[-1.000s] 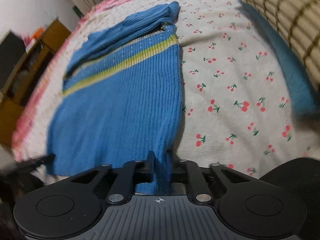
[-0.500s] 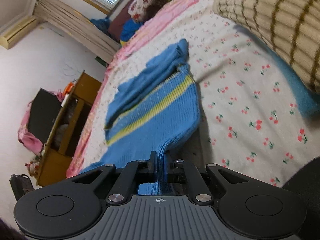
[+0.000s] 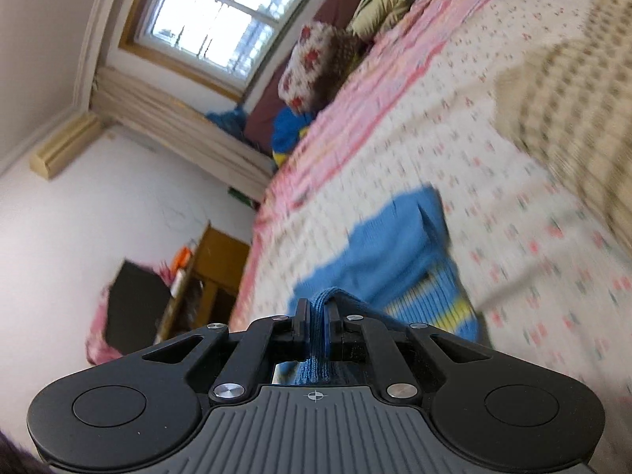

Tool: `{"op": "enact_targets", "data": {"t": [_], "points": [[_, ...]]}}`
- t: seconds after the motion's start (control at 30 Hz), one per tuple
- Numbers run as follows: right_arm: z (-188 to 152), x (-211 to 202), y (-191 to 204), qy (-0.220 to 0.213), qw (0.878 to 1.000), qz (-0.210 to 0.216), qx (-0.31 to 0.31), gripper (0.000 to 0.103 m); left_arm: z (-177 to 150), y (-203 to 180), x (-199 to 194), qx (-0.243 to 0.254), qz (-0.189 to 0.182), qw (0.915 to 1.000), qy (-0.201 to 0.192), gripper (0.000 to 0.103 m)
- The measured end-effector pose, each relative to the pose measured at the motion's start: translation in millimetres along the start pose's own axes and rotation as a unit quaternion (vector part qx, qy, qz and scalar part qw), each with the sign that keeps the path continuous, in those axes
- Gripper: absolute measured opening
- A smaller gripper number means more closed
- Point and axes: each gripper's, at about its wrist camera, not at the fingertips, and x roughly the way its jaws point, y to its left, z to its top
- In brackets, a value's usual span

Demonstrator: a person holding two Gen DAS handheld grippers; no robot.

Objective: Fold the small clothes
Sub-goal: 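Lift the hem with both grippers and fold it toward the collar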

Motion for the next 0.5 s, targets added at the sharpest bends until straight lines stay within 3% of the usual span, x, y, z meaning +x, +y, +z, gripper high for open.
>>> {"op": "enact_targets", "data": {"t": [0.3, 0.5], "points": [[50.1, 84.1, -19.9, -0.016, 0.999, -0.032, 0.028, 0.007, 35.4, 32.6, 72.5, -0.037, 0.019, 0.9989, -0.022, 0.011], [56.3, 134.0, -41.4, -0.004, 0.997, -0.055, 0.051, 0.008, 35.9, 55.3, 112.9, -0.061, 0.038, 0.9974, -0.012, 0.011]]}}
